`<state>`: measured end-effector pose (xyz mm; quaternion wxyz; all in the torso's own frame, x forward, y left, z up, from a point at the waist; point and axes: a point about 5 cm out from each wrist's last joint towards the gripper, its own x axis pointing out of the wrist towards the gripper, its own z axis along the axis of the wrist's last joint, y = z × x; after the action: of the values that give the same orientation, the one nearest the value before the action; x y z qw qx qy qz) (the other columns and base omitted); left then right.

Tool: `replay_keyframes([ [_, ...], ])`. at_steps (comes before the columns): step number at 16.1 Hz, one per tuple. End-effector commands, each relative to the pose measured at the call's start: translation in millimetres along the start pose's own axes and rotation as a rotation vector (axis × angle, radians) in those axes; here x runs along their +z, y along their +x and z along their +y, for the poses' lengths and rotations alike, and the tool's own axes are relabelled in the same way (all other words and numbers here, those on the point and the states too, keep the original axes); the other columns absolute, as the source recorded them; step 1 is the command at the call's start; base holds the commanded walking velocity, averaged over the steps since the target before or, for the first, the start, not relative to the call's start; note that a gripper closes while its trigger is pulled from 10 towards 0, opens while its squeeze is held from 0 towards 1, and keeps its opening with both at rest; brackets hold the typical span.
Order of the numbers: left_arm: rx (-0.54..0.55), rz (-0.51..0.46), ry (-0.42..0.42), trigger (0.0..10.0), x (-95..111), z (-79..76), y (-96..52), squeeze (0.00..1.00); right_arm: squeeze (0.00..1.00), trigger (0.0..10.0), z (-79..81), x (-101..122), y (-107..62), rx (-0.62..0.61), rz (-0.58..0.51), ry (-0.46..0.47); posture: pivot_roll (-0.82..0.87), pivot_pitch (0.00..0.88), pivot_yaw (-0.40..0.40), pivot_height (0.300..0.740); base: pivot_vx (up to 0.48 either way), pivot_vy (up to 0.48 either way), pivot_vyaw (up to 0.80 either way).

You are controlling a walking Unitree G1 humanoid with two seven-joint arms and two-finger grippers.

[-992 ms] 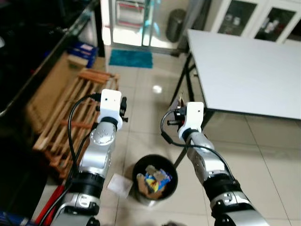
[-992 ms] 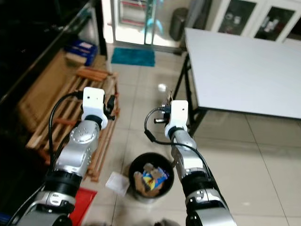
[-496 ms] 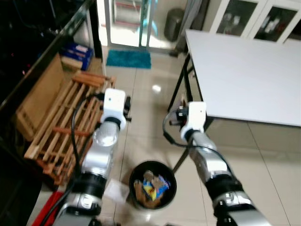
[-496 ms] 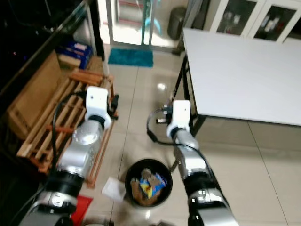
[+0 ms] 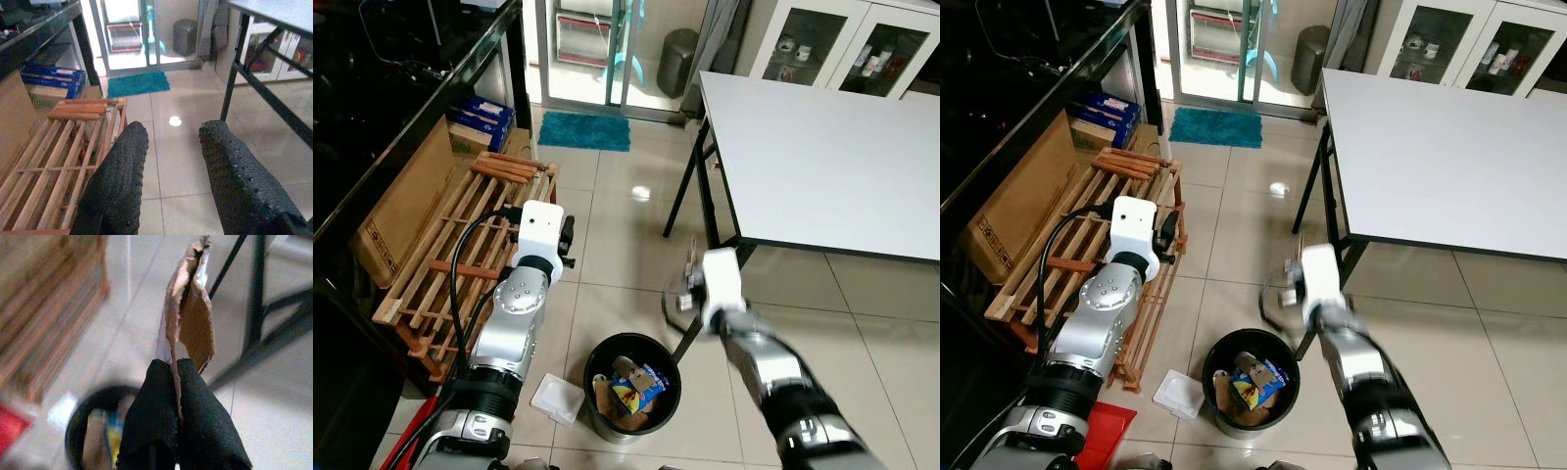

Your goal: Picking trash to rubbish bin

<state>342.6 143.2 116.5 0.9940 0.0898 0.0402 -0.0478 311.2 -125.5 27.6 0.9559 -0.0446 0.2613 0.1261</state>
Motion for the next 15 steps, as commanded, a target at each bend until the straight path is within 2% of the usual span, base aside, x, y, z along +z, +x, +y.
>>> replay_keyframes([
  [1,-0.009,0.020,0.010,10.0,-7,-0.9,-1.7,0.00,0.00,10.0,-3.8,-16,-3.2,0.008,0.078,-0.012,-0.02,0.081,-0.117,0.740,0.000,0.000,0.00],
  [6,-0.013,0.044,0.021,10.0,-15,-2.1,-2.7,0.00,0.00,10.0,3.1,-55,-8.7,0.074,0.277,-0.036,-0.02,0.066,-0.115,0.740,0.000,0.000,0.00],
  [9,-0.021,0.074,0.028,10.0,-24,-3.6,-5.3,0.00,0.00,10.0,-1.0,-86,-18.1,0.069,0.403,-0.025,-0.02,0.072,-0.116,0.740,0.000,0.000,0.00],
  [15,-0.028,0.124,0.034,10.0,-40,-6.6,-10.3,0.00,0.00,10.0,-6.5,-118,-31.5,0.019,0.485,0.013,-0.02,0.080,-0.117,0.740,0.000,0.000,0.00],
])
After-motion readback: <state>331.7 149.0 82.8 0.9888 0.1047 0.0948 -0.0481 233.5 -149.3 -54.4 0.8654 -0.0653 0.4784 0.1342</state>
